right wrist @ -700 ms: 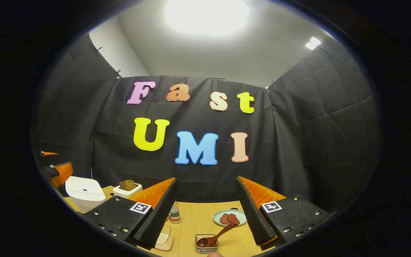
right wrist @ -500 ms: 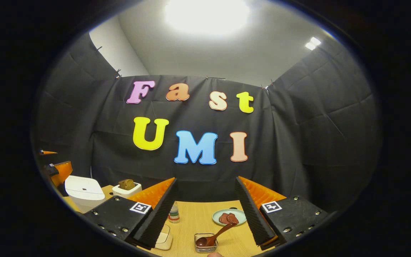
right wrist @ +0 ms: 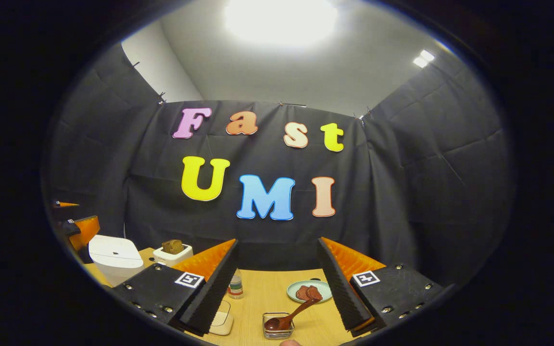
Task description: Close the left gripper, press the button to open the rice cooker; take a wooden spoon from the chopstick holder with the right hand, scoop a spoonful of rice and pour it into the rice cooker, then put the wooden spoon back into the chopstick holder.
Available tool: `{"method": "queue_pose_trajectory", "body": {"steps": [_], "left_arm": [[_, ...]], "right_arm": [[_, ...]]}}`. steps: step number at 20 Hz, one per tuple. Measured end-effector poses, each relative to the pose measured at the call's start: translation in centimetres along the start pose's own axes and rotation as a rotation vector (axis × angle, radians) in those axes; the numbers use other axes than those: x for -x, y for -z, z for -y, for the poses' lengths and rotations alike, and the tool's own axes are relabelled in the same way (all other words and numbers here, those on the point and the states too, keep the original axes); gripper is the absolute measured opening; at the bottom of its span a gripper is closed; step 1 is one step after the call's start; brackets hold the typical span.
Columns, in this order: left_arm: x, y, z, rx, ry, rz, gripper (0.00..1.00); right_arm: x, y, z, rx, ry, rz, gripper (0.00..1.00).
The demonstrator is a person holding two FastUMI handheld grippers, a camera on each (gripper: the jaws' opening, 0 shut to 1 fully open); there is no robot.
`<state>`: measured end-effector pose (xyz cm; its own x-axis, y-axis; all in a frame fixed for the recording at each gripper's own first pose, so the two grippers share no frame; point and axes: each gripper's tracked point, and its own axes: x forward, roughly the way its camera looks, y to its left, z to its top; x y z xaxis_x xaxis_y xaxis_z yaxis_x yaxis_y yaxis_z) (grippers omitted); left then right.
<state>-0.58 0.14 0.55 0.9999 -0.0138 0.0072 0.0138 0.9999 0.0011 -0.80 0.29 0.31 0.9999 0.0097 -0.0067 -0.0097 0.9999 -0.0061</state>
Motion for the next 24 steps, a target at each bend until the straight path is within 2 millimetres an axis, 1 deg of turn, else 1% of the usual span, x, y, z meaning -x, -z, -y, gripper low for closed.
{"method": "queue_pose_trajectory", "body": {"steps": [2,5,6,7,9,10,11,13,14,15,16,17,18,19,20,21,22,24], "left_arm": [[-0.1,-0.3,-0.2,-0.005,-0.005,0.011,0.99],[-0.2,-0.3,-0.4,-0.026,-0.01,0.014,0.98],[-0.2,-0.5,-0.4,-0.031,-0.008,0.015,0.94],[0.1,-0.4,-0.4,-0.034,-0.004,0.015,0.94],[0.2,-0.6,-0.2,-0.011,0.013,0.018,0.82],[0.3,-0.9,-0.2,0.003,0.012,0.021,0.72],[0.2,-1.0,-0.2,0.013,0.016,0.026,0.67],[0.1,-1.4,-0.8,0.013,0.006,0.035,0.58],[0.2,-1.4,-1.1,0.008,0.003,0.032,0.49],[0.2,-1.2,-1.1,0.004,0.004,0.027,0.44],[0.2,-1.1,-1.5,0.003,-0.004,0.024,0.33],[0.2,-0.9,-1.6,0.01,-0.002,0.019,0.27],[0.2,-0.7,-1.4,0.018,0.014,0.009,0.14],[0.0,-0.2,-1.3,0.023,0.026,-0.002,0.13],[-0.6,-0.1,-2.7,0.023,-0.013,0.002,0.13],[-0.3,-0.1,-3.1,0.028,-0.009,-0.006,0.1],[-0.3,0.1,-3.1,0.034,0.005,-0.02,0.08],[-0.6,0.7,-3.1,0.046,0.017,-0.027,0.09]], "right_arm": [[0.1,-0.2,0.0,-0.004,0.0,0.008,0.97],[0.1,-0.1,-0.1,-0.004,-0.003,0.004,0.97],[0.2,-0.1,-0.1,-0.003,-0.003,0.004,0.96],[0.2,-0.1,-0.1,-0.005,-0.004,0.004,0.97],[0.3,-0.2,-0.1,-0.009,-0.008,0.004,0.97],[0.2,-0.2,-0.2,-0.009,-0.008,0.003,0.96],[0.3,-0.2,-0.1,-0.009,-0.009,0.003,0.96],[0.3,-0.2,-0.1,-0.011,-0.007,0.005,0.97],[0.3,-0.3,-0.1,-0.013,-0.007,0.007,0.97],[0.3,-0.2,-0.1,-0.014,-0.006,0.008,0.97],[0.3,-0.2,-0.1,-0.016,-0.005,0.008,0.97],[0.3,-0.2,-0.2,-0.019,-0.005,0.008,0.97],[0.4,-0.3,-0.3,-0.022,-0.004,0.007,0.96],[0.4,-0.3,-0.3,-0.025,-0.003,0.009,0.96],[0.4,-0.3,-0.4,-0.026,-0.003,0.01,0.96],[0.5,-0.3,-0.6,-0.025,-0.004,0.01,0.97],[0.6,-0.2,-0.6,-0.022,-0.002,0.008,0.96],[0.6,-0.2,-0.9,-0.018,-0.003,0.006,0.97]]}}
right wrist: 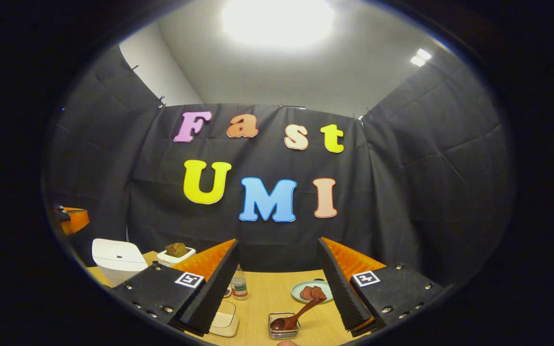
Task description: Close the left gripper, press the button to open the rice cooker; take a wooden spoon from the chopstick holder with the right hand, scoop a spoonful of rice and pour it into the rice cooker, then put the wooden spoon back into the chopstick holder.
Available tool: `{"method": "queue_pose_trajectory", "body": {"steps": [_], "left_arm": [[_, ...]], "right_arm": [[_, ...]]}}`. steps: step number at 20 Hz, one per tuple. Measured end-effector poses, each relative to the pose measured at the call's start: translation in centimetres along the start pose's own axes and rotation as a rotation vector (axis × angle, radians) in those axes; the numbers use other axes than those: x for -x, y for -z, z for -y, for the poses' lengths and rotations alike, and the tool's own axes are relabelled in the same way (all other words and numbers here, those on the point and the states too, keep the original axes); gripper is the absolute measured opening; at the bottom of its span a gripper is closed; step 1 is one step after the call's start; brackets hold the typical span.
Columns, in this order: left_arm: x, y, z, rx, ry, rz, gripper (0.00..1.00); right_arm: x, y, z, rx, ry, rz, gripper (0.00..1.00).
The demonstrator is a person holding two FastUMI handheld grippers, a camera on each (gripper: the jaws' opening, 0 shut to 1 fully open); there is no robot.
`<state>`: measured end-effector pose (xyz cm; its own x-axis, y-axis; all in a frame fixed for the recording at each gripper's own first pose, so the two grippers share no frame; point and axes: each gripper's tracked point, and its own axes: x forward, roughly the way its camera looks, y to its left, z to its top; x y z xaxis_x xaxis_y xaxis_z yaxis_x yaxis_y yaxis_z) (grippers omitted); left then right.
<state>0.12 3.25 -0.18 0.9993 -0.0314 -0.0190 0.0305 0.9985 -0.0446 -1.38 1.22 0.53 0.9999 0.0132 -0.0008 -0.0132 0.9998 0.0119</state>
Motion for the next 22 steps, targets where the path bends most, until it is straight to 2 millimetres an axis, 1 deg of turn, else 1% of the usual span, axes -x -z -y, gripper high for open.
{"method": "queue_pose_trajectory", "body": {"steps": [1,3,5,8,11,14,17,22], "left_arm": [[-0.3,0.0,-0.4,0.004,-0.002,0.0,0.08],[-1.5,0.1,-2.1,0.01,-0.005,-0.005,0.09],[-2.5,0.7,-3.7,0.008,-0.019,-0.016,0.09],[-4.2,1.6,-5.4,0.021,-0.024,-0.035,0.09],[-6.3,3.2,-7.0,0.033,-0.028,-0.069,0.09],[-8.3,4.6,-8.1,0.03,-0.019,-0.094,0.08],[-10.5,7.2,-8.5,0.028,0.003,-0.143,0.08],[-12.9,12.3,-8.8,0.056,0.031,-0.234,0.09]], "right_arm": [[0.1,0.1,0.0,0.004,0.003,-0.002,0.97],[0.1,-0.1,-0.2,0.008,0.01,-0.001,0.97],[0.2,-0.1,-0.6,0.012,0.015,-0.003,0.97],[0.3,-0.3,-0.9,0.029,0.03,-0.002,0.97],[0.3,-0.5,-1.3,0.035,0.044,-0.003,0.96],[0.3,-0.6,-1.5,0.042,0.069,-0.001,0.96],[0.4,-0.2,-1.6,0.058,0.095,-0.013,0.96],[0.6,0.7,-1.6,0.069,0.141,-0.043,0.96]]}}
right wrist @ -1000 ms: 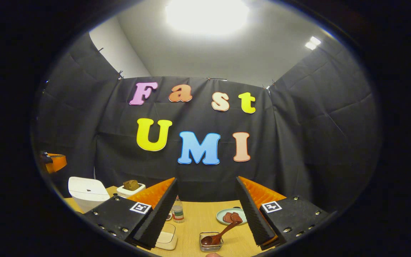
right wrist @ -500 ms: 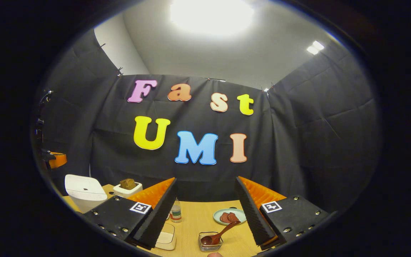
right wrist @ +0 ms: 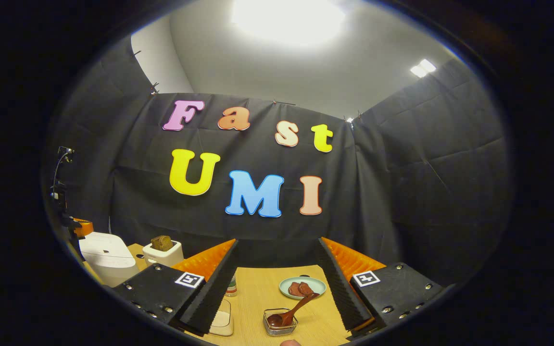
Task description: Close the left gripper, press the button to open the rice cooker; take a wooden spoon from the chopstick holder with the right hand, scoop a spoonful of rice and pour it into the rice cooker, then put the wooden spoon back into the chopstick holder.
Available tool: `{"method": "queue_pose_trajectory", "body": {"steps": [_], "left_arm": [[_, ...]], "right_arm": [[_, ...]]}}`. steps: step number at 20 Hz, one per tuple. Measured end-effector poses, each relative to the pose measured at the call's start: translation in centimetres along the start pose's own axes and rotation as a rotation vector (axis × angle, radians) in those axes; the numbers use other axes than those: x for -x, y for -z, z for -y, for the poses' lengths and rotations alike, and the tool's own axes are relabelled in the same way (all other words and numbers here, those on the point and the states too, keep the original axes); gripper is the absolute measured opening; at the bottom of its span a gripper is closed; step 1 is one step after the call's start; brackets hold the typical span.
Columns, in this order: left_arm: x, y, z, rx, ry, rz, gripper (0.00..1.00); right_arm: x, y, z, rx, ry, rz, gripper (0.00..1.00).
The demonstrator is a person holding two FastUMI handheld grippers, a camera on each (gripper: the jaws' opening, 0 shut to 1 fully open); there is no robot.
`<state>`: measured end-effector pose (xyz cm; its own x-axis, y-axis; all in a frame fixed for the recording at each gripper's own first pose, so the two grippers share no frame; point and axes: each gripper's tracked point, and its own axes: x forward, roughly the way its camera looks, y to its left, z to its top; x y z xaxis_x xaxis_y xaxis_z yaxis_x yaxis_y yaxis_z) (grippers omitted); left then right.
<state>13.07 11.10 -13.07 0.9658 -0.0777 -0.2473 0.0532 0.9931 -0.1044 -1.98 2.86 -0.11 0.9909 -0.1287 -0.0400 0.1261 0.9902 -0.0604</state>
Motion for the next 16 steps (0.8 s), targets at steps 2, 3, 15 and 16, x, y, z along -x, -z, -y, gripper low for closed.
{"method": "queue_pose_trajectory", "body": {"steps": [2,3,15,16], "left_arm": [[-1.2,1.8,-0.7,-0.004,-0.002,-0.031,0.09],[-1.7,2.8,-0.9,-0.003,-0.003,-0.048,0.09],[-4.7,8.3,-0.9,0.018,-0.003,-0.142,0.09],[-4.7,8.2,-1.0,0.044,-0.009,-0.129,0.1]], "right_arm": [[0.0,0.1,-0.1,0.007,0.016,-0.008,0.97],[0.1,0.1,-0.1,0.011,0.024,-0.01,0.97],[-0.1,-0.1,-0.2,0.036,0.061,-0.015,0.96],[-0.1,-0.1,-0.3,0.034,0.057,-0.015,0.97]]}}
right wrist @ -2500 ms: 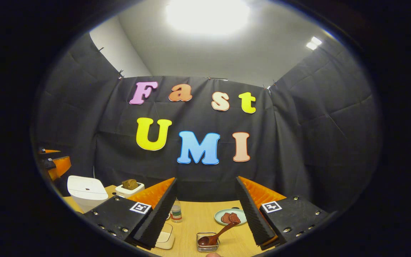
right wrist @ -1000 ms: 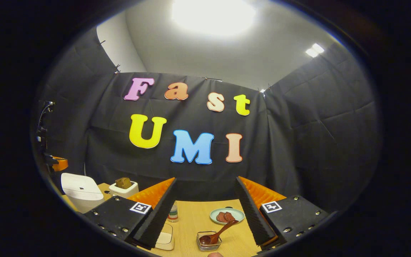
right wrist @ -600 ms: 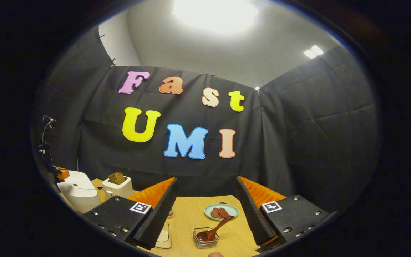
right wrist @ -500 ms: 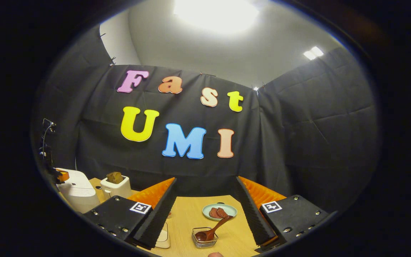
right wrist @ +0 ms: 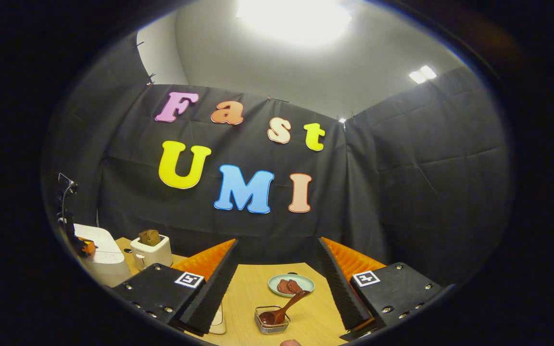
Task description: Close the left gripper, press the button to open the rice cooker; take a wooden spoon from the chopstick holder with the right hand, scoop a spoonful of rice and pour it into the rice cooker, then put the wooden spoon back into the chopstick holder.
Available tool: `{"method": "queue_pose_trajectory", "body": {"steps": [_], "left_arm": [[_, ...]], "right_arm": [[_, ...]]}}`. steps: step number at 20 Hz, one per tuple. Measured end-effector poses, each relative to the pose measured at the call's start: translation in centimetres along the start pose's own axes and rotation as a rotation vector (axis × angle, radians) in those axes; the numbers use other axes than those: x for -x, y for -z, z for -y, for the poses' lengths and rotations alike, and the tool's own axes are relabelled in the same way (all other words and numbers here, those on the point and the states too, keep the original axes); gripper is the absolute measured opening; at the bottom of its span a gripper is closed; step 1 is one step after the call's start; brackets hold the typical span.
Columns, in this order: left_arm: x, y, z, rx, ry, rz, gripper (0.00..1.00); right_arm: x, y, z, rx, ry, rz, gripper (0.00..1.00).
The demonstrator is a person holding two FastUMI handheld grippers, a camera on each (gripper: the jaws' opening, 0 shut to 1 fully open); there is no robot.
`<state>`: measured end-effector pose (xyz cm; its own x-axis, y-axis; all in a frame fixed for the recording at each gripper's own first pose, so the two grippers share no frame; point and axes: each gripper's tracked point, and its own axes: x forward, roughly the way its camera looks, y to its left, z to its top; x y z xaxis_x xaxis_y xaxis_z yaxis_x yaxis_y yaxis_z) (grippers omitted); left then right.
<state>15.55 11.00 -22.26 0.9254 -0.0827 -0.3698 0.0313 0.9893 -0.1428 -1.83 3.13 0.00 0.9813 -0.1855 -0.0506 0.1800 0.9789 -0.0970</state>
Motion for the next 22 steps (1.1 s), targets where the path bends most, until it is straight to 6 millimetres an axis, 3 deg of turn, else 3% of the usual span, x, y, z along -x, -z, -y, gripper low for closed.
{"method": "queue_pose_trajectory", "body": {"steps": [3,7,15,20,21,22], "left_arm": [[0.0,0.7,0.1,0.024,-0.004,-0.013,0.09],[0.7,-0.9,0.0,-0.016,-0.031,0.013,0.09],[4.3,-11.9,-1.4,-0.058,-0.135,0.24,0.09],[8.9,-15.0,0.8,0.013,-0.102,0.323,0.1],[9.6,-15.0,1.8,0.006,-0.089,0.341,0.15],[10.6,-15.4,2.9,-0.005,-0.074,0.358,0.46]], "right_arm": [[-0.1,-0.1,-0.1,-0.008,-0.011,0.01,0.96],[-0.3,-0.3,0.4,-0.01,-0.029,0.018,0.97],[-1.3,0.4,2.8,-0.041,-0.051,0.014,0.96],[-2.6,1.3,4.7,-0.075,-0.048,0.002,0.97],[-3.0,1.4,5.1,-0.078,-0.045,0.001,0.97],[-3.4,1.6,5.4,-0.089,-0.045,0.0,0.97]]}}
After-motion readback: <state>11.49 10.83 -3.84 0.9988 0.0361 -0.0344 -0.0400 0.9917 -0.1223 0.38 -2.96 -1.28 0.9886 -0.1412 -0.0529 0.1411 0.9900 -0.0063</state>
